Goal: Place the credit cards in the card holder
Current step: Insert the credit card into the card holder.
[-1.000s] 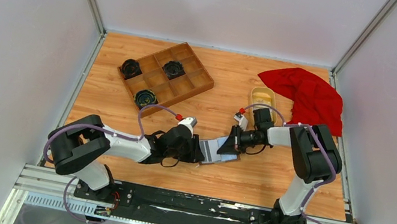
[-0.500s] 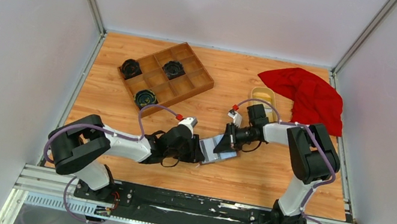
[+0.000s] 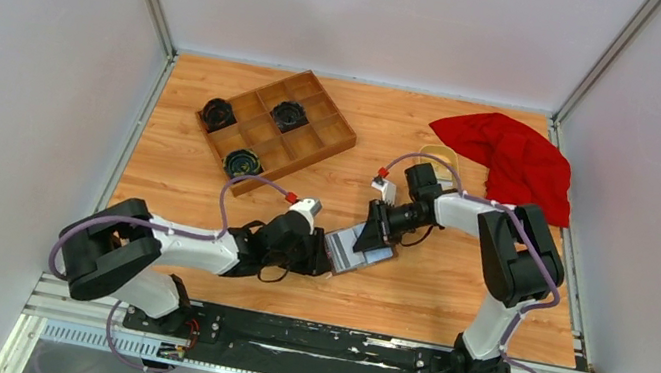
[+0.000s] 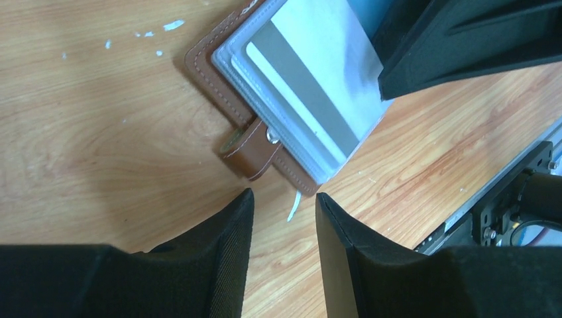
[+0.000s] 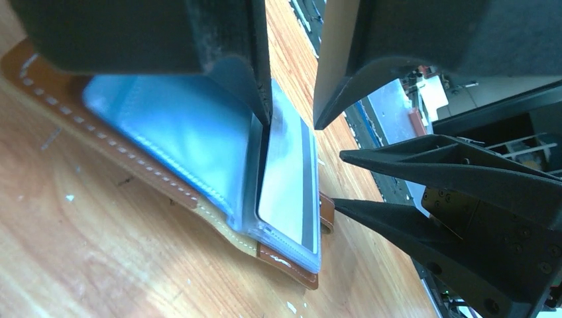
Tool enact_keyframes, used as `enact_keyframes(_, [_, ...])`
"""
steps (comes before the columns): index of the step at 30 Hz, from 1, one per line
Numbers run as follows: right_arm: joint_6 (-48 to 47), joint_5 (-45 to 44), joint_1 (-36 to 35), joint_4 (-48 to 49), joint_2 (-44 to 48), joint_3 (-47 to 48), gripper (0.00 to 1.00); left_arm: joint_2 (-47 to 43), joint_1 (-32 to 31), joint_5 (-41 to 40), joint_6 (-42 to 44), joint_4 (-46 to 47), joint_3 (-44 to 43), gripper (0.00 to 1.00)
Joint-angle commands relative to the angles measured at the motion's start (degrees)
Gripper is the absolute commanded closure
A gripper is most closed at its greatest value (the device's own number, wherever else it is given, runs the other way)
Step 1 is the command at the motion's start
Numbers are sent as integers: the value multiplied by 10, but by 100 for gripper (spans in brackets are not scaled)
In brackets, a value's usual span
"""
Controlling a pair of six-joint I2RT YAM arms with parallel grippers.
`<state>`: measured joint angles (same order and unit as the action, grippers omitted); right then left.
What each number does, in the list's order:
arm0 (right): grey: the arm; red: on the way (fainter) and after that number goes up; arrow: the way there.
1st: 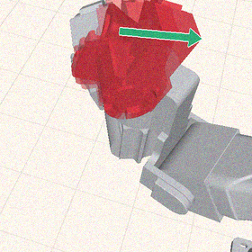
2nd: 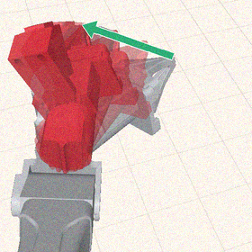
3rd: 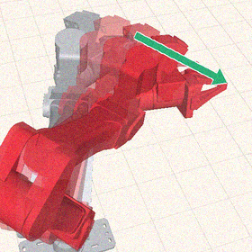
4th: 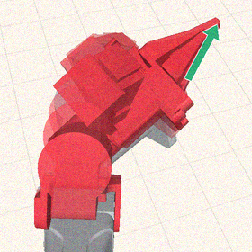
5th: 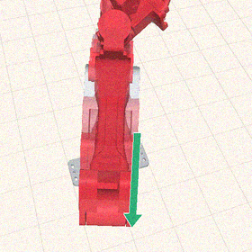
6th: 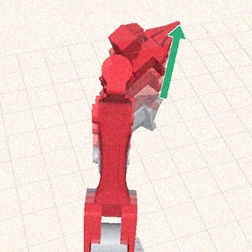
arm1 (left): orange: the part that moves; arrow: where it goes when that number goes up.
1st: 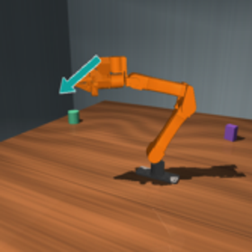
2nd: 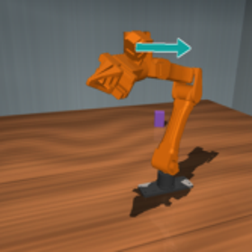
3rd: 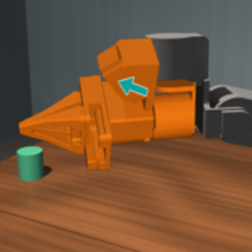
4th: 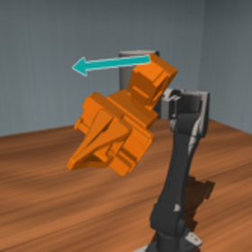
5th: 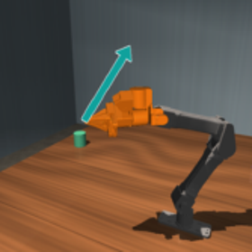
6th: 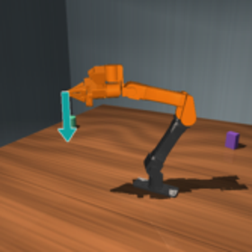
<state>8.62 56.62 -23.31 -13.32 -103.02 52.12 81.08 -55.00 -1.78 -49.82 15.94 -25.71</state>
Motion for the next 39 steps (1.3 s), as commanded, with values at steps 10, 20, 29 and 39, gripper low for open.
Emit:
enact_keyframes(10, [-158,-87,-67,-147,0,70,48,-72,-5,-22,27,-23,35,55])
enact_keyframes(20, [-242,-161,-97,-190,16,106,42,-55,-5,-39,22,-23,38,59])
enact_keyframes(29, [-254,-168,-100,-195,17,118,43,1,-5,-41,30,-23,12,63])
enact_keyframes(39, [-317,-185,-103,-218,50,126,41,-21,-5,-39,32,-23,16,64])
